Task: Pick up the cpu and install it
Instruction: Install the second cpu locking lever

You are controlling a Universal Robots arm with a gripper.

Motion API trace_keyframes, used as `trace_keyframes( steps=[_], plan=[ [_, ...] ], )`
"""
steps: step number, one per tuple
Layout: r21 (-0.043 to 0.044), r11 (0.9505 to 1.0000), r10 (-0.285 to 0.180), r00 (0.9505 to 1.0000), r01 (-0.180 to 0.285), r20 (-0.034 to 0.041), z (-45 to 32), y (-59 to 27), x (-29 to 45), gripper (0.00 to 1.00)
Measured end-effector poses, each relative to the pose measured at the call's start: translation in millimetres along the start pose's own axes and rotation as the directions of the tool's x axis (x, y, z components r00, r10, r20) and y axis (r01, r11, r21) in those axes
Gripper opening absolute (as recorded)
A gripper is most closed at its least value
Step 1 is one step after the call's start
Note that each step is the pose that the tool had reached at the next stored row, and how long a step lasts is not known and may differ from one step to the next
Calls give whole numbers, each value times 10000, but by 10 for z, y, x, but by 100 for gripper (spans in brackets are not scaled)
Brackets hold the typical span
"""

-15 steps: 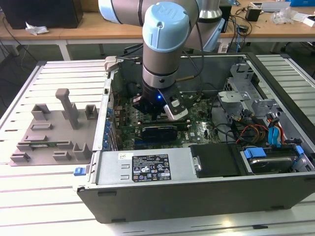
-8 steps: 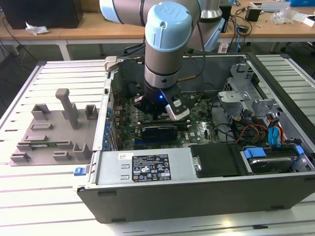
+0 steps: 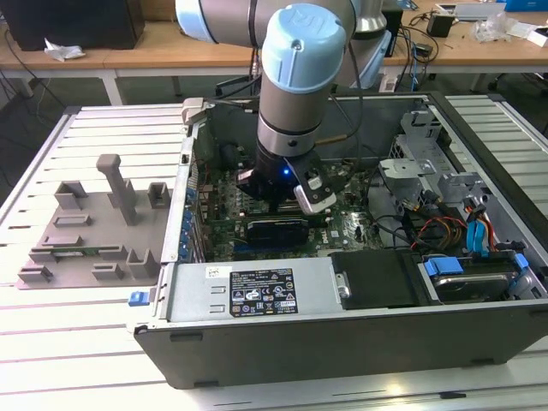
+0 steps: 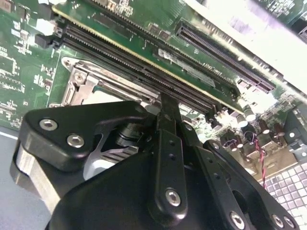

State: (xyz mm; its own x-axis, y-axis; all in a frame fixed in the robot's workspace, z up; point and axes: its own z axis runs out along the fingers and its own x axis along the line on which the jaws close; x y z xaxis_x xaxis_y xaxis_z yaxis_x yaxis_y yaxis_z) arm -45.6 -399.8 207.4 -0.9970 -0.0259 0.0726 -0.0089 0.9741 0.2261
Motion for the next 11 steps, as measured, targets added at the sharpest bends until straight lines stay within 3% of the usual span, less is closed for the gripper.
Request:
trace_keyframes(
  steps=[1,4,9,11],
  plan=[
    [-15,10000,0,10000,0,-1,0,-1,2,11],
    [-269,9996,1,10000,0,11,14,-3,49,11],
    [-359,9993,82,10000,-81,32,57,-8,78,11],
    [-483,9987,133,9999,-130,45,76,-4,93,11]
  ],
)
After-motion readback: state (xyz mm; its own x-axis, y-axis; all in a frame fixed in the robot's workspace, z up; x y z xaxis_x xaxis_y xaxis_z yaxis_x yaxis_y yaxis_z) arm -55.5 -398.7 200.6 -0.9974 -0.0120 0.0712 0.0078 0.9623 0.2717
